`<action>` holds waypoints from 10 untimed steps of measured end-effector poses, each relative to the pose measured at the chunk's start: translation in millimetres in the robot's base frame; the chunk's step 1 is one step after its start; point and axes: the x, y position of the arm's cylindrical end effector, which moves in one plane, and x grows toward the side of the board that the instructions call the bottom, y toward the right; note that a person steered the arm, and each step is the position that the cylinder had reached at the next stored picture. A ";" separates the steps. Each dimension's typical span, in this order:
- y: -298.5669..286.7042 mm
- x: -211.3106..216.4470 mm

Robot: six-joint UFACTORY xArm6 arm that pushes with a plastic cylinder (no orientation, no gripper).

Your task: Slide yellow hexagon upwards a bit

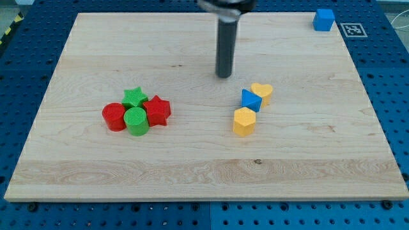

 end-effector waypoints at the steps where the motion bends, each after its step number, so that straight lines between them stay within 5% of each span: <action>1: -3.9 74.9; 3: 44.4 156.2; 10: 73.7 34.6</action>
